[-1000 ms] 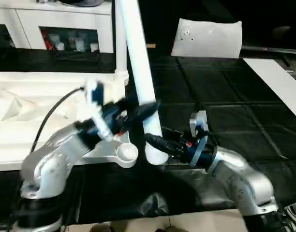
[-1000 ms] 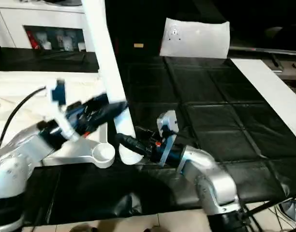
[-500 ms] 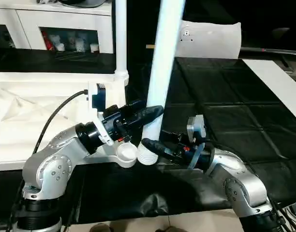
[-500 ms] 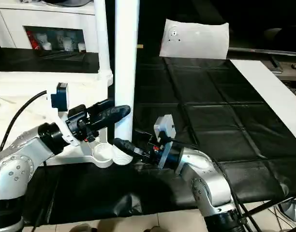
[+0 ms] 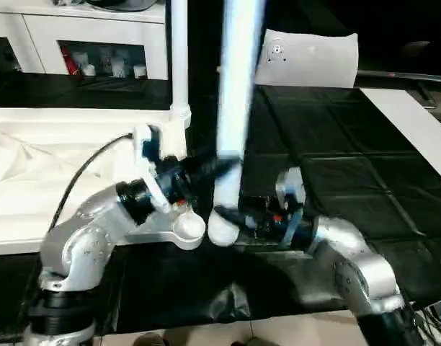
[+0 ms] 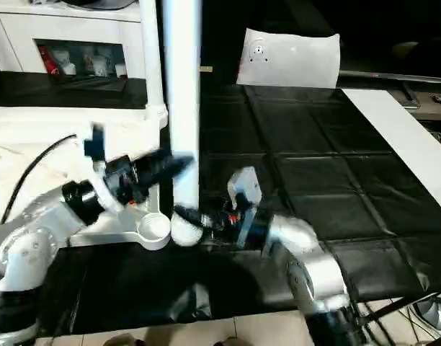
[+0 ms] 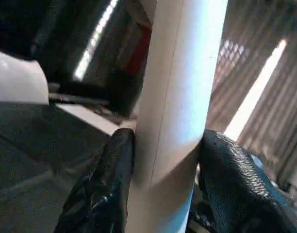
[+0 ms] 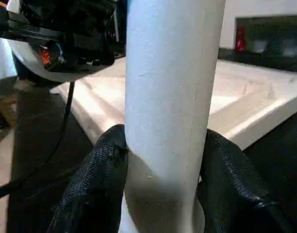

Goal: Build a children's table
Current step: Pick table leg

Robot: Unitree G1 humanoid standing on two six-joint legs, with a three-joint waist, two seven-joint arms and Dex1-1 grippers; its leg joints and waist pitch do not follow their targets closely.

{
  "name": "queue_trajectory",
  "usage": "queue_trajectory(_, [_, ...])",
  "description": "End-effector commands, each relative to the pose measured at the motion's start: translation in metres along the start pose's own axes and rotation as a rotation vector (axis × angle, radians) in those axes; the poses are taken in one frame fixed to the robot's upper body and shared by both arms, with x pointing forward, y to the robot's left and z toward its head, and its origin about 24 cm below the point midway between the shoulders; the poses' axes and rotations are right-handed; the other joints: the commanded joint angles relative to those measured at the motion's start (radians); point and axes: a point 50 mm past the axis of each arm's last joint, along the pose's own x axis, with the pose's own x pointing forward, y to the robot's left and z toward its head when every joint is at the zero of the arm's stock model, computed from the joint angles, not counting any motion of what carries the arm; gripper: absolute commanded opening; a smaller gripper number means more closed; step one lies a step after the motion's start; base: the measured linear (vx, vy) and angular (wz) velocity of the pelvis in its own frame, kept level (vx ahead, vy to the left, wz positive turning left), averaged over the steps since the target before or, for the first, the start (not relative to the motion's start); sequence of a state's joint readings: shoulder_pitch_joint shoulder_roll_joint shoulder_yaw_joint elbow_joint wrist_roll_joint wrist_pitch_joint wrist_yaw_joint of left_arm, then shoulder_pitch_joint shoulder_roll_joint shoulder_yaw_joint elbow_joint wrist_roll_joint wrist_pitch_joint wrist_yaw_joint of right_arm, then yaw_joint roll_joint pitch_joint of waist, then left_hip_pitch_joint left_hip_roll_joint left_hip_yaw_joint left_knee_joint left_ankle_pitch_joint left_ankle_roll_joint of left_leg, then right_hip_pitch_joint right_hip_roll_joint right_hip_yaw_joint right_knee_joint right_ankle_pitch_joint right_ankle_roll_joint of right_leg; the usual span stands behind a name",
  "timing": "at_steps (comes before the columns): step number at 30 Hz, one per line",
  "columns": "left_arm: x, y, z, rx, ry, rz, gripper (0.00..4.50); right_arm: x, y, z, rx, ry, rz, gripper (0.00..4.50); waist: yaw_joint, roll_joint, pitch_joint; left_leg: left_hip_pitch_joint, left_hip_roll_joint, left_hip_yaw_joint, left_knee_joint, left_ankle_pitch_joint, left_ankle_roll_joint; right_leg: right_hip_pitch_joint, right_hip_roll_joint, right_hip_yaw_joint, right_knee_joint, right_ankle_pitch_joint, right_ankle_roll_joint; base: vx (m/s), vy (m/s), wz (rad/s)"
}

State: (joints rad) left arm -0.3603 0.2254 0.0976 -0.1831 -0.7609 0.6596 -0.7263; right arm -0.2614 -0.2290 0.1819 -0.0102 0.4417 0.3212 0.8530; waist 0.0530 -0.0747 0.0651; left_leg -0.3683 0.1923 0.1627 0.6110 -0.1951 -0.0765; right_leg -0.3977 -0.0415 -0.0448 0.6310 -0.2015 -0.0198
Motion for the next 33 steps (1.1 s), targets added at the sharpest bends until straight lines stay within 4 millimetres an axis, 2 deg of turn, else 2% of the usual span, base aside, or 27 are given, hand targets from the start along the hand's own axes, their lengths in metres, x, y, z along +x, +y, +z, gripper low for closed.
queue_trajectory(1, [-0.003, 0.009, 0.015, 0.034, -0.064, 0.097, 1.88, 0.0, 0.001, 0.002, -0.009, 0.021, 0.004, 1.88, -0.002, 0.003, -0.065, 0.006, 0.033, -0.003, -0.072, -0.124, 0.001, 0.051, -0.079, 0.05, -0.08, -0.214, -0.135, 0.0, 0.0, 0.0])
queue_trajectory(5, [-0.007, 0.015, 0.021, 0.037, -0.079, 0.143, 1.88, 0.004, -0.001, 0.01, 0.008, -0.007, 0.004, 1.88, -0.002, 0.001, -0.067, 0.007, 0.033, -0.001, -0.071, -0.107, 0.006, 0.051, -0.078, 0.051, -0.077, -0.171, -0.142, 0.0, 0.0, 0.0])
queue_trajectory(13, [-0.006, 0.016, 0.026, 0.057, -0.066, 0.15, 1.85, 0.009, -0.001, 0.021, 0.012, -0.035, 0.013, 1.88, 0.0, 0.0, -0.066, 0.009, 0.035, -0.001, -0.072, -0.112, -0.004, 0.05, -0.08, 0.05, -0.077, -0.189, -0.137, 0.0, 0.0, 0.0])
queue_trajectory(14, [-0.005, 0.016, 0.026, 0.059, -0.064, 0.149, 1.85, 0.009, -0.001, 0.021, 0.013, -0.034, 0.014, 2.23, 0.0, 0.0, -0.066, 0.009, 0.035, -0.001, -0.072, -0.111, -0.005, 0.051, -0.08, 0.051, -0.076, -0.188, -0.136, 0.0, 0.0, 0.0])
queue_trajectory(16, [-0.005, 0.016, 0.027, 0.062, -0.063, 0.148, 1.84, 0.01, -0.001, 0.022, 0.026, -0.026, 0.022, 2.58, 0.0, 0.001, -0.067, 0.009, 0.035, -0.001, -0.071, -0.104, -0.006, 0.051, -0.079, 0.051, -0.075, -0.173, -0.137, 0.0, 0.0, 0.0])
queue_trajectory(19, [-0.005, 0.016, 0.028, 0.063, -0.062, 0.144, 1.84, 0.011, -0.002, 0.024, 0.046, -0.029, 0.018, 2.68, -0.001, 0.002, -0.067, 0.008, 0.033, -0.001, -0.071, -0.104, -0.005, 0.053, -0.079, 0.051, -0.075, -0.166, -0.137, 0.0, 0.0, 0.0])
queue_trajectory(21, [-0.005, 0.016, 0.028, 0.064, -0.059, 0.138, 1.82, 0.011, -0.003, 0.025, 0.052, -0.03, 0.012, 2.98, -0.001, 0.002, -0.067, 0.01, 0.034, -0.001, -0.071, -0.108, -0.005, 0.052, -0.079, 0.051, -0.076, -0.177, -0.132, 0.0, 0.0, 0.0])
queue_trajectory(27, [-0.006, 0.014, 0.028, 0.076, -0.023, 0.104, 1.82, 0.009, -0.01, 0.032, 0.057, -0.031, -0.016, 3.39, 0.0, 0.001, -0.067, 0.012, 0.035, 0.0, -0.072, -0.103, -0.011, 0.049, -0.08, 0.051, -0.074, -0.176, -0.138, 0.0, 0.0, 0.0])
queue_trajectory(33, [-0.002, 0.005, 0.025, 0.09, 0.053, -0.006, 1.82, 0.011, -0.015, 0.037, 0.063, 0.072, 0.068, 3.41, 0.002, -0.002, -0.069, 0.012, 0.034, 0.001, -0.07, -0.092, -0.014, 0.051, -0.079, 0.051, -0.071, -0.165, -0.138, 0.0, 0.0, 0.0])
